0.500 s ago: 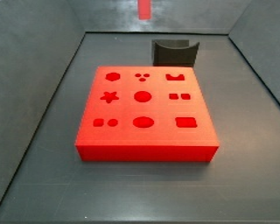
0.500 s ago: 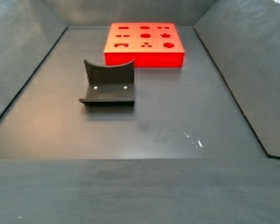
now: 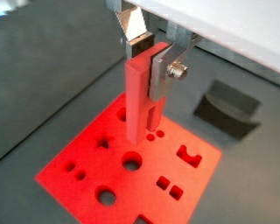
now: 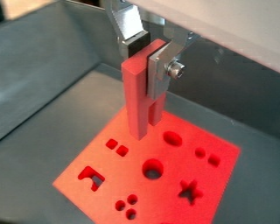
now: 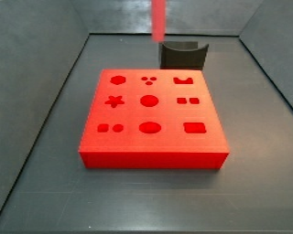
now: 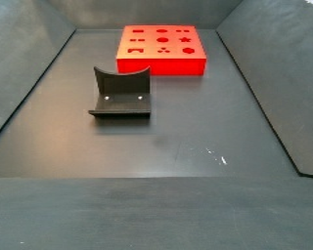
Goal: Insert the double-square object.
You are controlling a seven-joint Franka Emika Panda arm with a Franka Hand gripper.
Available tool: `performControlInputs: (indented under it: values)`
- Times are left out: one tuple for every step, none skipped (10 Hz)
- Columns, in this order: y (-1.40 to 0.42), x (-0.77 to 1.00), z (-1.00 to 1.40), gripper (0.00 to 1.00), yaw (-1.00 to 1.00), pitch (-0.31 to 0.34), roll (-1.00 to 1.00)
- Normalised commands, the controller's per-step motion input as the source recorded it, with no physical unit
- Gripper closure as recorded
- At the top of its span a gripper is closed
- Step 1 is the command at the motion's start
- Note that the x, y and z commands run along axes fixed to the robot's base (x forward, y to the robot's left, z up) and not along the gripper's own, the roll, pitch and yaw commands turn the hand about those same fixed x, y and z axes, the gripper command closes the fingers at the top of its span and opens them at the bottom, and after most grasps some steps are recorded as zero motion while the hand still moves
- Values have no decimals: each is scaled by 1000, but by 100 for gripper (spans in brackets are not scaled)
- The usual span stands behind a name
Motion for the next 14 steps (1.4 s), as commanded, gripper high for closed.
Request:
performControlInputs:
  values:
    - [126, 37, -383, 100, -849, 89, 91]
    - [97, 17, -331, 100, -831, 100, 126]
    - [6, 0, -263, 100, -791, 176, 203]
    - [0, -3, -240, 100, -811, 167, 216]
    - [0, 0, -194, 100, -854, 119, 199]
    - [0, 154, -111, 100, -817, 0, 163]
    - [-63, 540, -183, 100, -574, -3, 149]
    - [-63, 597, -220, 100, -526, 0, 161]
    - [-71, 651, -223, 100, -480, -4, 160]
    - [-74, 686, -223, 100, -454, -4, 159]
    - [-86, 720, -229, 100, -369, 0, 174]
    - [-111, 757, -223, 100, -323, 0, 106]
    - [-120, 746, -211, 100, -374, 0, 46]
    - [-80, 666, -237, 100, -469, 0, 0]
